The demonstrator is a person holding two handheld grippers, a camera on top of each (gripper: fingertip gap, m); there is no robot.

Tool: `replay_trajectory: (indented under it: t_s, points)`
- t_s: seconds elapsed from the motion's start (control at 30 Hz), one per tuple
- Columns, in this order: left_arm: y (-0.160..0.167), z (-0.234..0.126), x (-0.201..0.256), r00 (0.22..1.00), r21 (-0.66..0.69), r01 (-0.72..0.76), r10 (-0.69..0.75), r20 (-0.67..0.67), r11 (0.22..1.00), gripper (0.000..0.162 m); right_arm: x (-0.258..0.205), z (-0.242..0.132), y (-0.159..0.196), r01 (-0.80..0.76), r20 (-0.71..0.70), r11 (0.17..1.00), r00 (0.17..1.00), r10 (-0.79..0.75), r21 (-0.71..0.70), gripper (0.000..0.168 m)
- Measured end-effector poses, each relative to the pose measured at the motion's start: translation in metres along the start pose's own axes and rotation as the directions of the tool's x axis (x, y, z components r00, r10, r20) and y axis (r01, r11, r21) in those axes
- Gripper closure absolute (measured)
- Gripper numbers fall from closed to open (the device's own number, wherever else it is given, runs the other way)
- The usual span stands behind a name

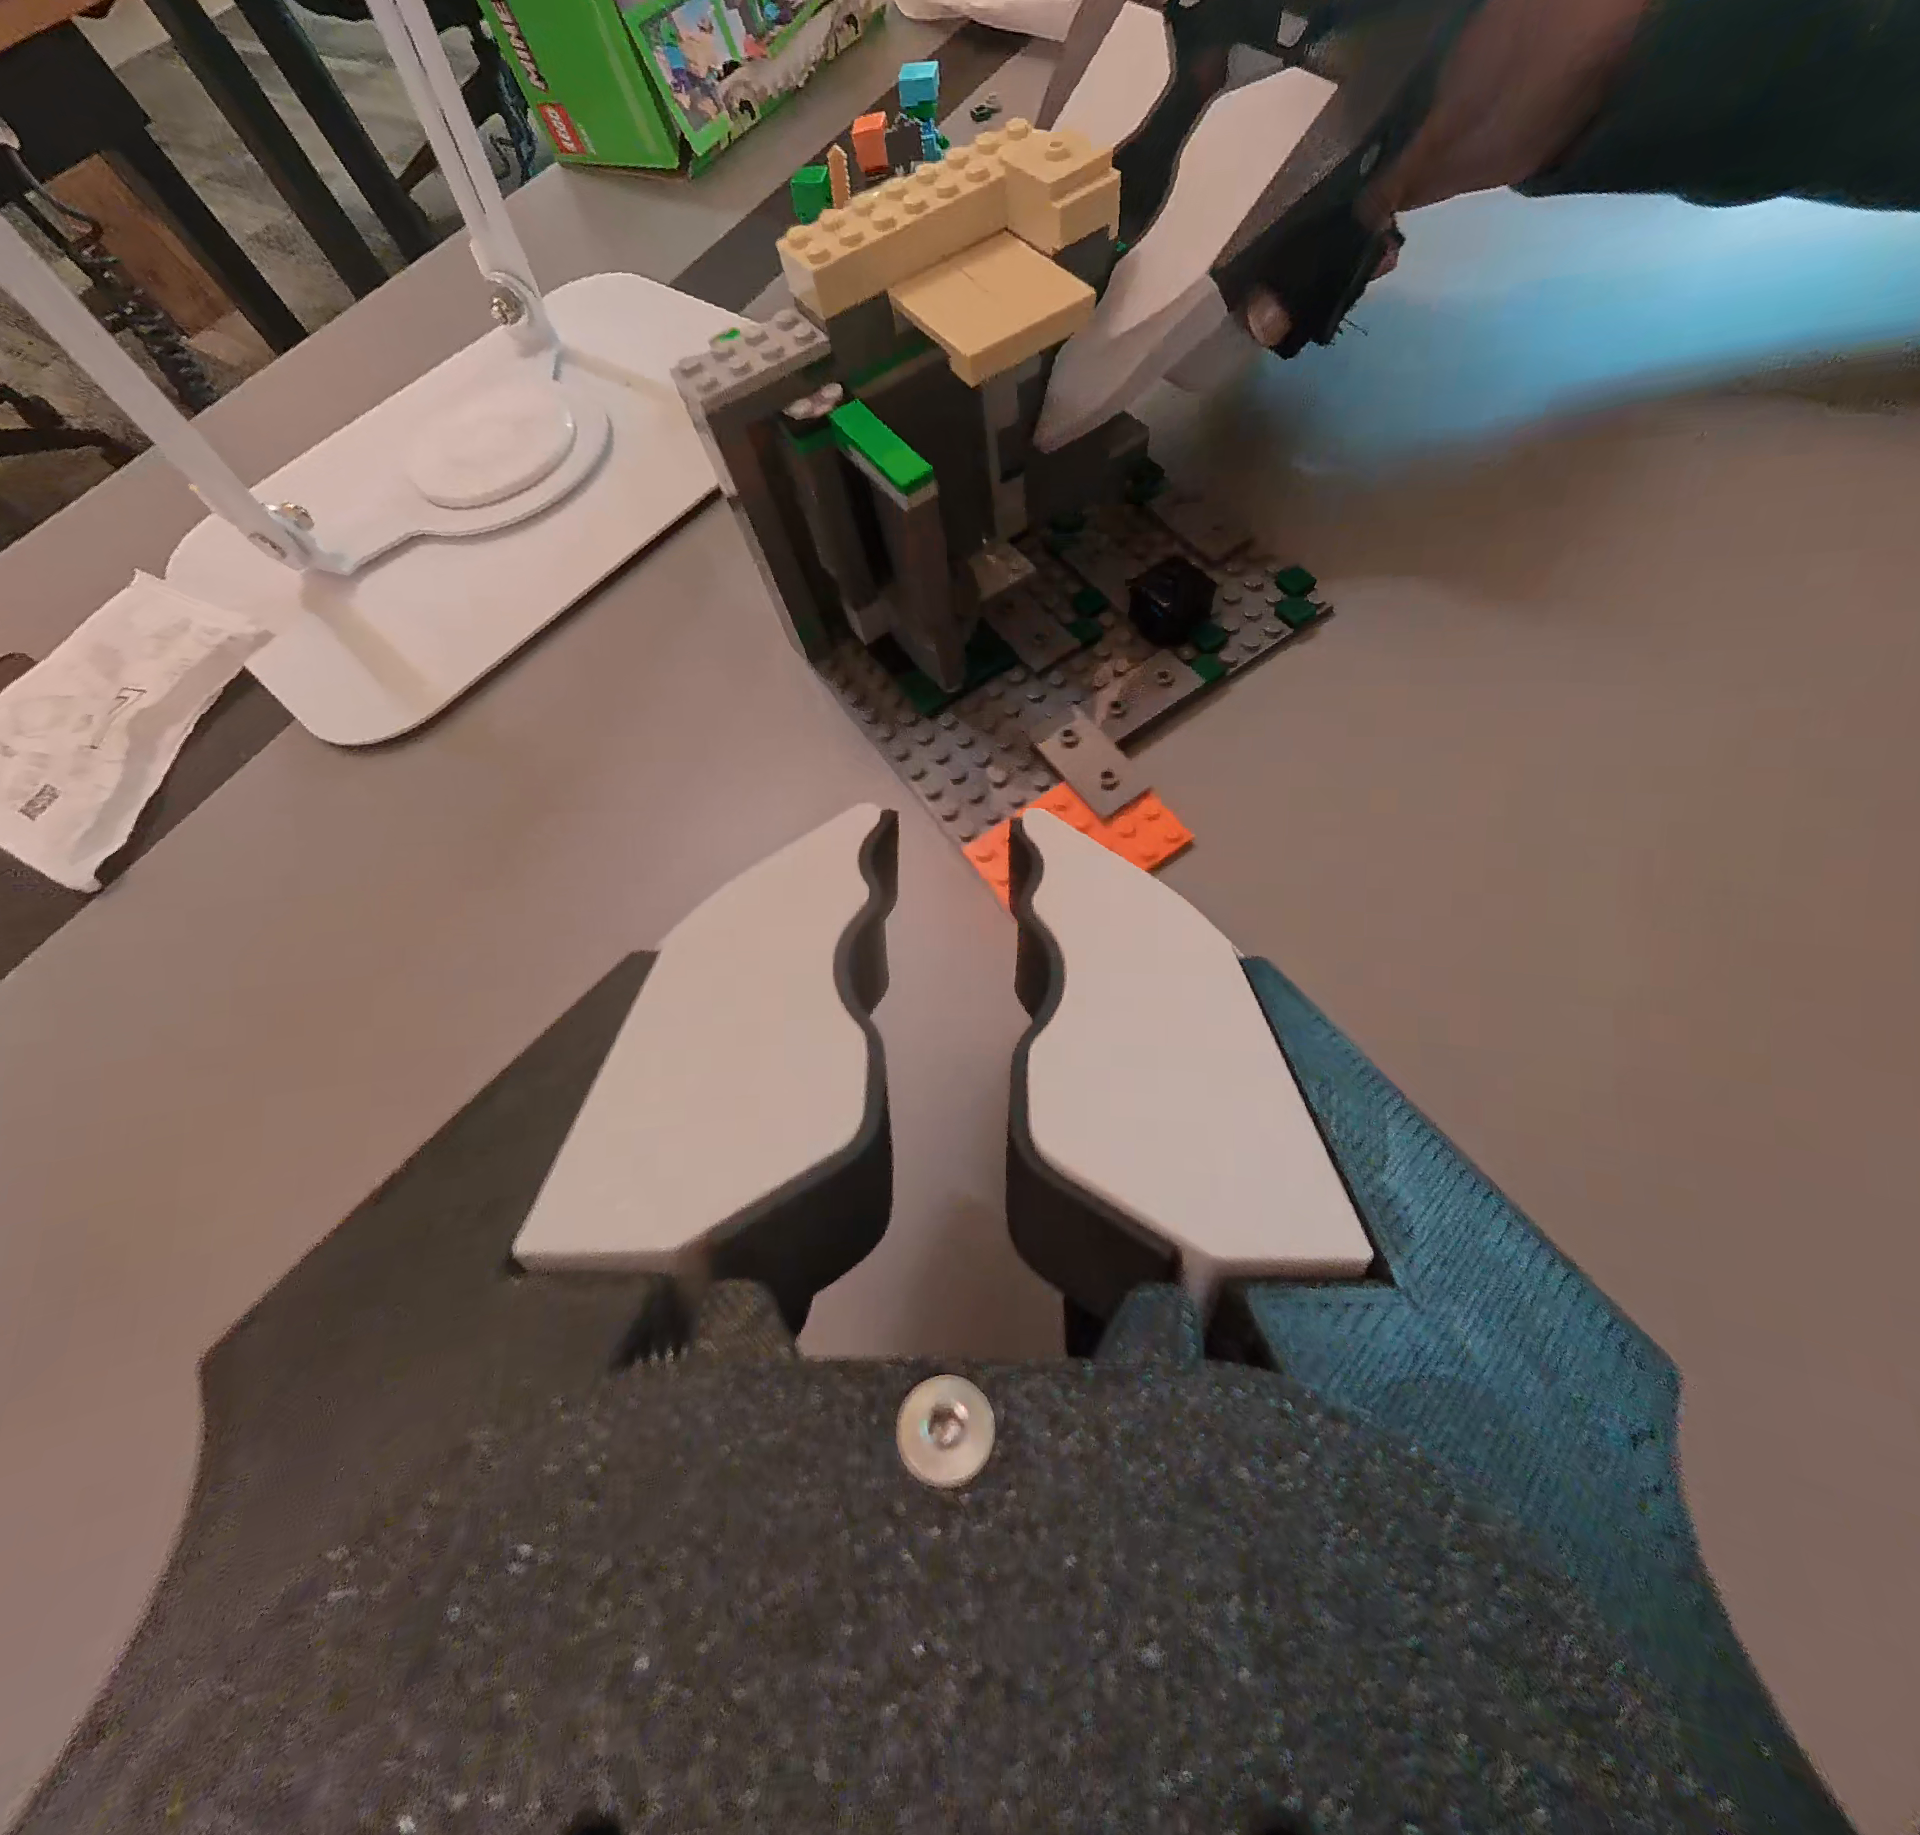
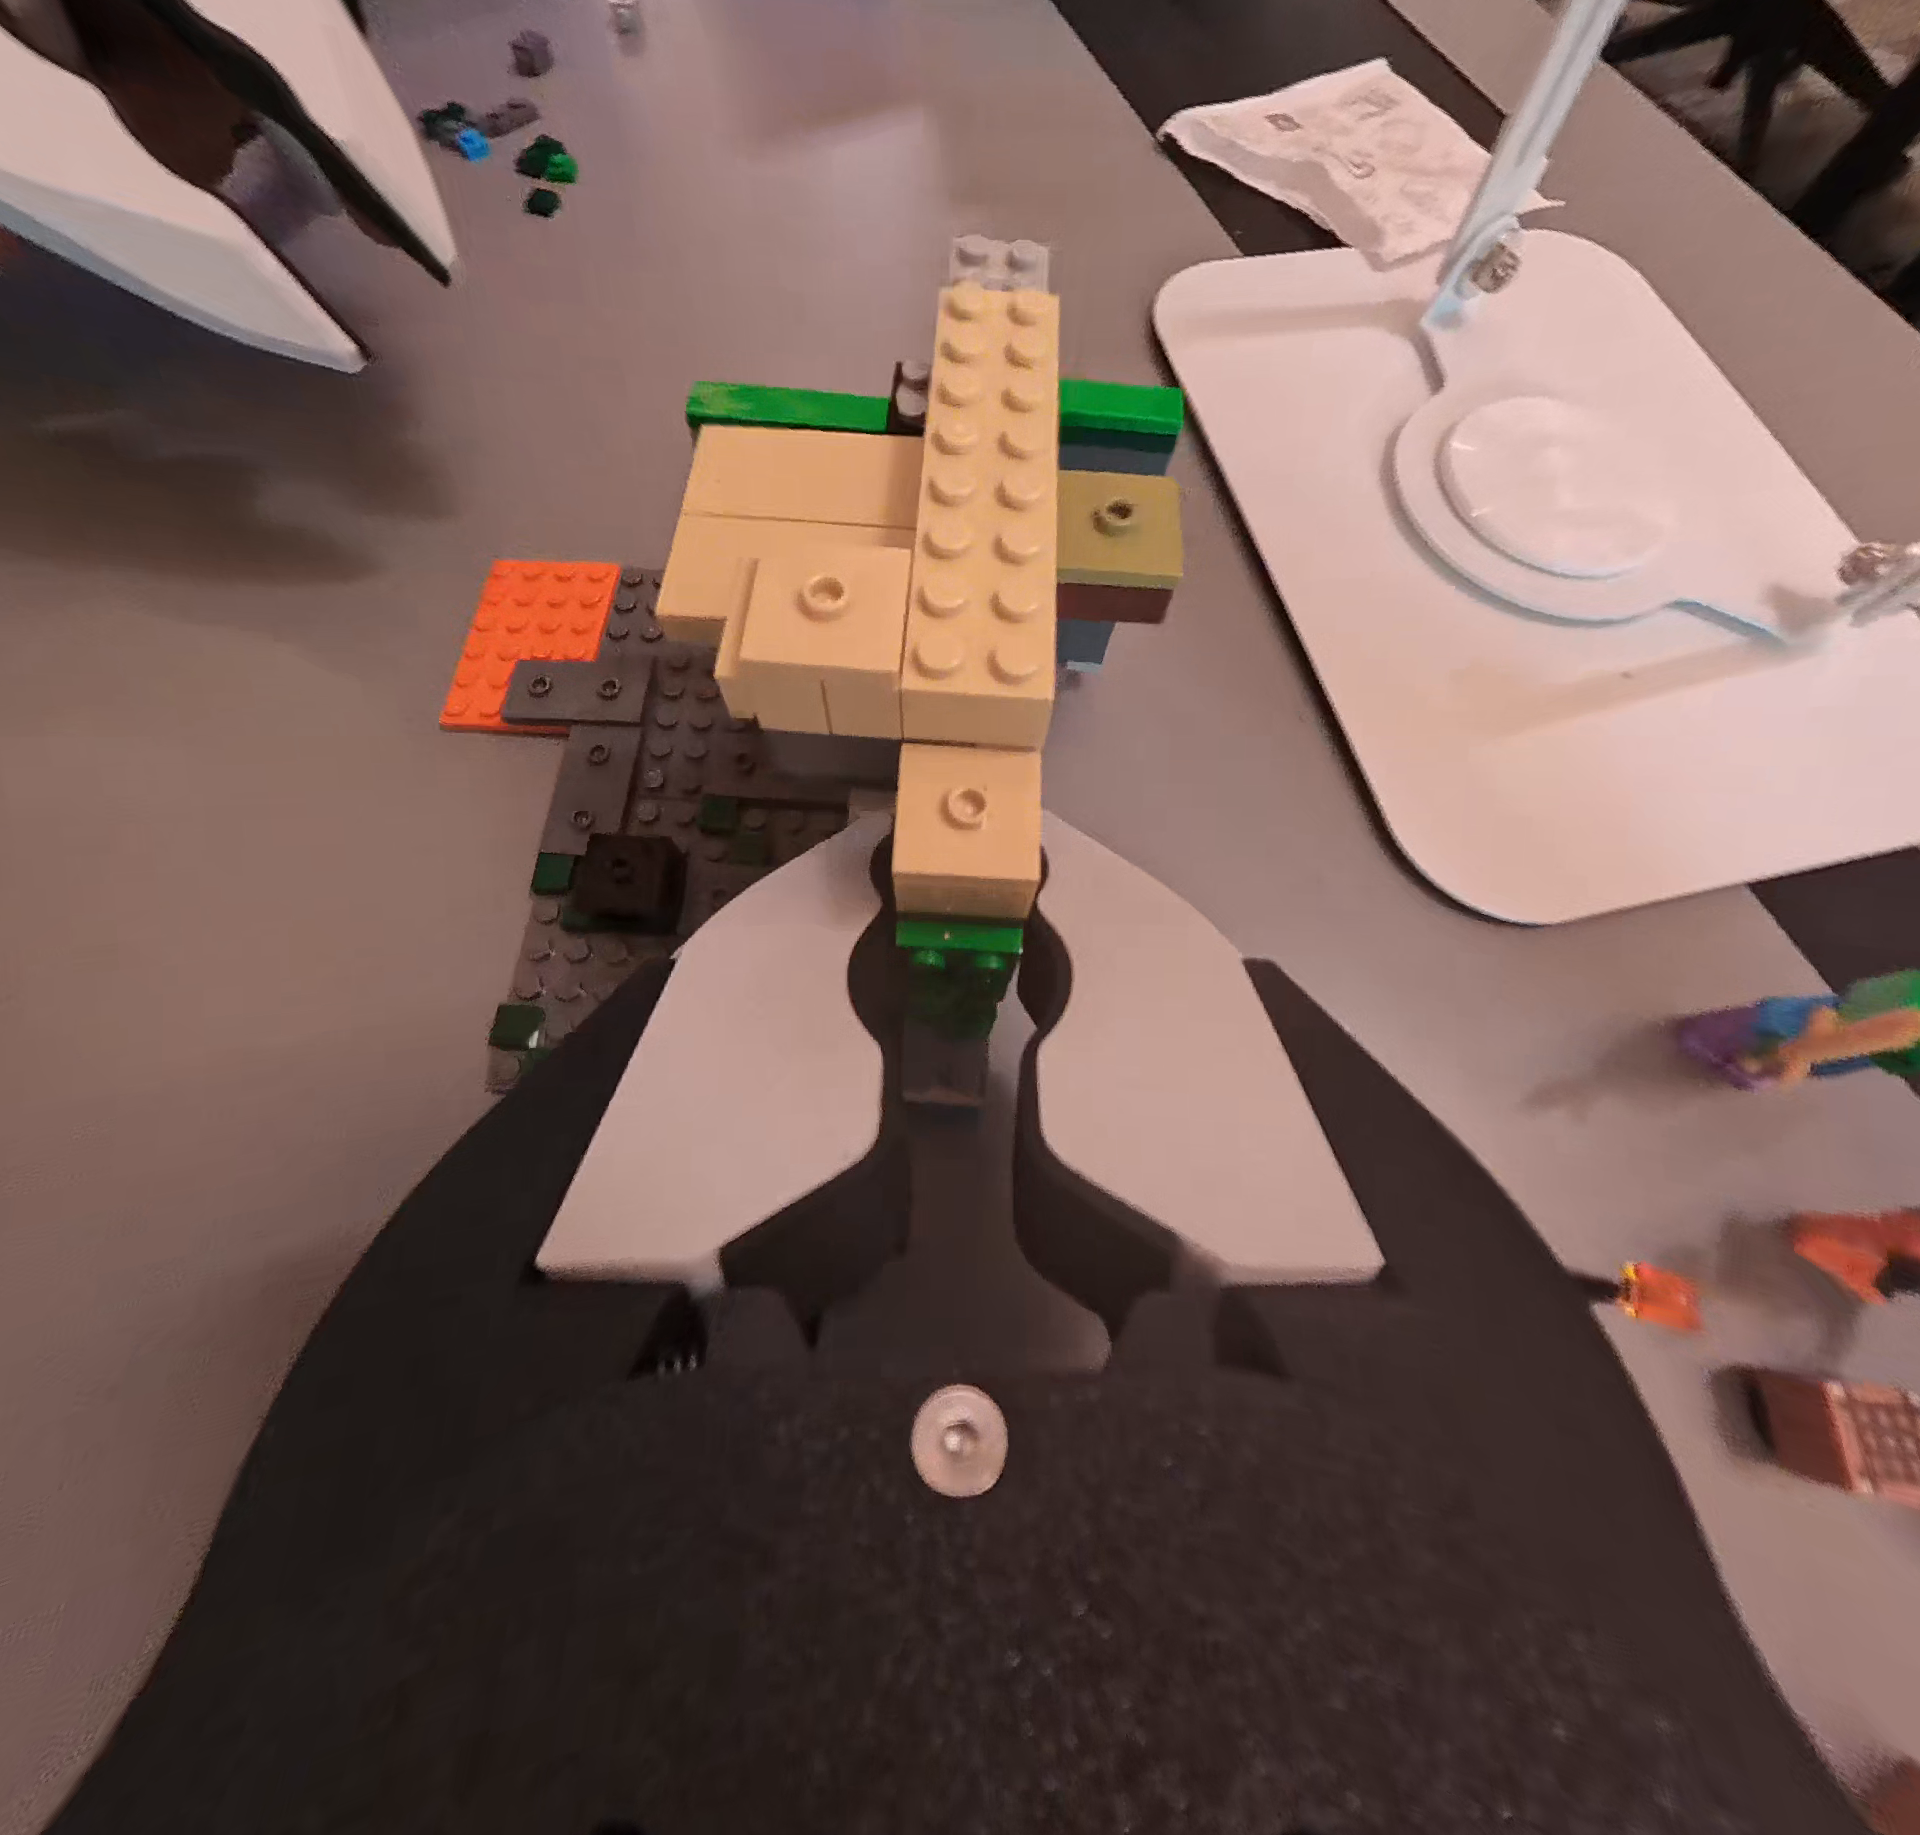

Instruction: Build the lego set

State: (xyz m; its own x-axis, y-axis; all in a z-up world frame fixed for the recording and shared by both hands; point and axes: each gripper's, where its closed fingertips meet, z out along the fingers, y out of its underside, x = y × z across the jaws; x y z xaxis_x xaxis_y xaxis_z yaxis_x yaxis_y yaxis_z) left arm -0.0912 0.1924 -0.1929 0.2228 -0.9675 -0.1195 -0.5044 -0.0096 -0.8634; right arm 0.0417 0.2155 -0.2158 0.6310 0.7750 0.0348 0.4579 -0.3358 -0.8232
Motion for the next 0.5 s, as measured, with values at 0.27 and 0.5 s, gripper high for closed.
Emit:
replay_trajectory:
  t_s: [0.27, 0.5]
  points:
    - [0.001, -0.003, 0.011, 1.000, 0.017, 0.013, -0.012, -0.021, 1.000, 0.143, -0.035, -0.007, 0.002, 0.097, 0.216, 0.994, 0.971, -0.104, 0.041, 0.151]
    - [-0.003, -0.003, 0.045, 0.994, 0.012, -0.042, 0.043, -0.100, 0.999, 0.145, -0.090, -0.029, 0.014, 0.186, 0.348, 0.979, 0.915, -0.204, 0.087, 0.151]
